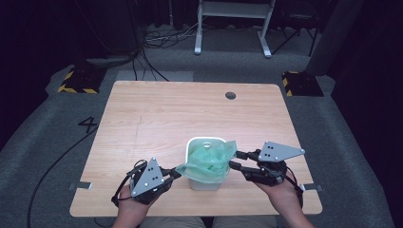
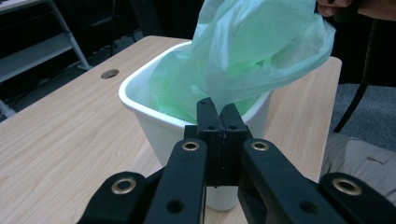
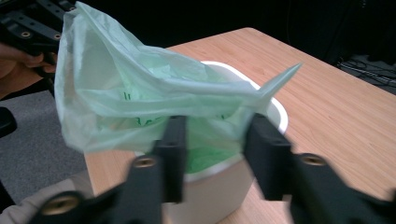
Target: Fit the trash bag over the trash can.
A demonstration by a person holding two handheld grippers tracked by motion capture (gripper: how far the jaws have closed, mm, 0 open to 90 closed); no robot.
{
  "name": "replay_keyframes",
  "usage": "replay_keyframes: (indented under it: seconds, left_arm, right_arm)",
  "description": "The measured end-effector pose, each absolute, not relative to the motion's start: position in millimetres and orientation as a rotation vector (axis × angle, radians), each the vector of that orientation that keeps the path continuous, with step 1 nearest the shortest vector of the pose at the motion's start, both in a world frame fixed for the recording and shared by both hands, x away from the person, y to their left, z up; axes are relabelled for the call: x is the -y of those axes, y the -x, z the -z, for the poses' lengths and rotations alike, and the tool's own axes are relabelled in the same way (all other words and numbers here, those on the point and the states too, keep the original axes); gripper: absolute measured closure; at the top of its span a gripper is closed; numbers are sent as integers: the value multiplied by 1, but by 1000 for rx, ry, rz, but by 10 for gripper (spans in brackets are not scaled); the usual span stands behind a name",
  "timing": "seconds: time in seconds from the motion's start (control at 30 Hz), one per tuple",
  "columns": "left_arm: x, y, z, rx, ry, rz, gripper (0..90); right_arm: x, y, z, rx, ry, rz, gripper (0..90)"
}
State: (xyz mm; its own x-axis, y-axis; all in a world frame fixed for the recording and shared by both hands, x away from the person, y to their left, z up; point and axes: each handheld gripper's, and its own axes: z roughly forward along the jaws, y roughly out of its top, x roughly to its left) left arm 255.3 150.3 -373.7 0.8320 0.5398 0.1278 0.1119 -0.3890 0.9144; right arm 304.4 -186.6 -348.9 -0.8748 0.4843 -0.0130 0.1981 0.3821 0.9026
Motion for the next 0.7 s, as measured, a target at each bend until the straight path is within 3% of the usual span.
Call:
replay_keyframes:
  seconds: [0.07, 0.17, 0.2, 0.33, 0.5, 0.7]
  left_arm:
    - [-150, -254, 373, -489, -1941, -526, 891]
    - [-151, -252, 371, -502, -1917, -561, 648]
    - [-152, -253, 371, -506, -1914, -553, 578]
    - [-157, -252, 367, -510, -1892, -530, 463]
    - [-161, -248, 360, -481, -1867, -530, 412]
    - [-165, -246, 350, -477, -1796, -545, 428]
  right_arm:
    - [186, -305, 345, -2359, -602, -1493, 780]
    - [182, -307, 340, -2355, -586, -1499, 878]
    - [180, -307, 338, -2351, -578, -1497, 894]
    - [175, -308, 332, -2335, -557, -1506, 900]
    - [172, -309, 327, -2314, -552, -1509, 900]
    - [170, -310, 325, -2304, -553, -1512, 900]
